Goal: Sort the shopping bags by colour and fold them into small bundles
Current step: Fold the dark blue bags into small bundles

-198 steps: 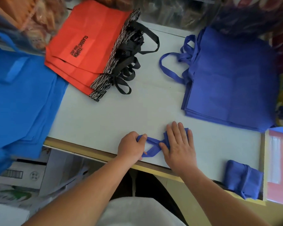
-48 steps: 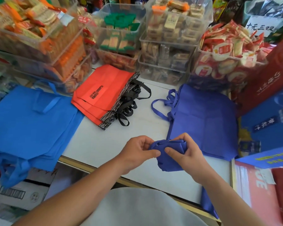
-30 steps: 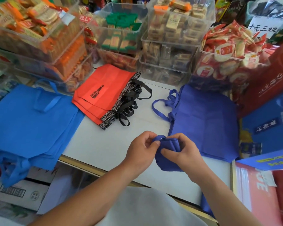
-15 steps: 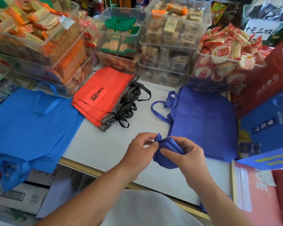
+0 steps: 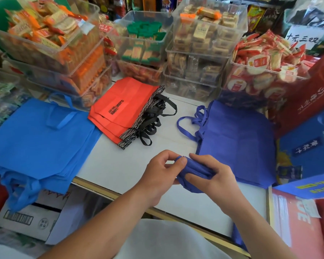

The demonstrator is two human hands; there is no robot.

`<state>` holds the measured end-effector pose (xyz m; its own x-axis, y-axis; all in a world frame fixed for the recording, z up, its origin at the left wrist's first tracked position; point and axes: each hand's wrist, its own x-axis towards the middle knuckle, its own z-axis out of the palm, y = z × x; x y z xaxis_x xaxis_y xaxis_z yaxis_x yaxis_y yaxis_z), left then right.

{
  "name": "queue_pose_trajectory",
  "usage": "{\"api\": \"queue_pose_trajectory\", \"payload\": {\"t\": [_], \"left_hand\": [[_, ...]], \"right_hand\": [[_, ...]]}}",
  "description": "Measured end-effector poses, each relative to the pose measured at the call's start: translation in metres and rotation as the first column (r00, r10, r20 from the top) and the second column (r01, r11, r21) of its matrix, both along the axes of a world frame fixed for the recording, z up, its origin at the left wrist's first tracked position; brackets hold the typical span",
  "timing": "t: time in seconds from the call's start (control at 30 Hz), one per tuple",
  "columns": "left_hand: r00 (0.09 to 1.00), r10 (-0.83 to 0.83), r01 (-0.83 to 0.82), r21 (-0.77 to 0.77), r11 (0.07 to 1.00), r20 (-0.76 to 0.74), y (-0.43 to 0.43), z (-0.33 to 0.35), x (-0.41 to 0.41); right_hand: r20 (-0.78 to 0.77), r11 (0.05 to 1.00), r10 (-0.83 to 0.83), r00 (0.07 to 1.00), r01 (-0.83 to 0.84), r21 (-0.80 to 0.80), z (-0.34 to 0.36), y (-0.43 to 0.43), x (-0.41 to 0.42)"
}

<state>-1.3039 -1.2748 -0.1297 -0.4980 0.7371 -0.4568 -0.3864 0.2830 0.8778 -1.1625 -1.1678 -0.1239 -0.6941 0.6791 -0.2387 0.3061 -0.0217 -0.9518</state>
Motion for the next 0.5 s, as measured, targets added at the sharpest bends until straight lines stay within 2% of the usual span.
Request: {"api": "queue_pose_trajectory", "payload": {"t": [0.07,0.13,0.3,0.43,0.5], "left_hand": [[0.996,0.016,-0.019,0.042,0.999,0.09,-0.006,-0.001,-0.001],[0.992,-0.009,0.0,0.071,0.997,0.126,-0.009,-0.001,0.0],[0.994,-0.097,0.095,0.026,0.995,0.056,-0.012,0.004,0.001],[0.983,-0.156,0.155,0.021,0.988,0.095,-0.019,0.008,-0.001],[0.977,-0.176,0.176,0.012,0.984,0.118,-0.021,0.007,-0.003]], "right_hand": [[-0.057,0.998,0.006,0.998,-0.01,-0.069,0.003,0.001,0.006],[-0.061,0.999,0.037,0.997,-0.037,-0.014,0.004,-0.002,0.007],[-0.045,0.994,0.089,0.995,-0.086,0.073,0.007,-0.002,0.012],[-0.011,0.965,0.146,0.989,-0.14,0.222,0.01,-0.002,0.015],[-0.003,0.967,0.162,0.987,-0.158,0.2,0.01,-0.003,0.015]]}}
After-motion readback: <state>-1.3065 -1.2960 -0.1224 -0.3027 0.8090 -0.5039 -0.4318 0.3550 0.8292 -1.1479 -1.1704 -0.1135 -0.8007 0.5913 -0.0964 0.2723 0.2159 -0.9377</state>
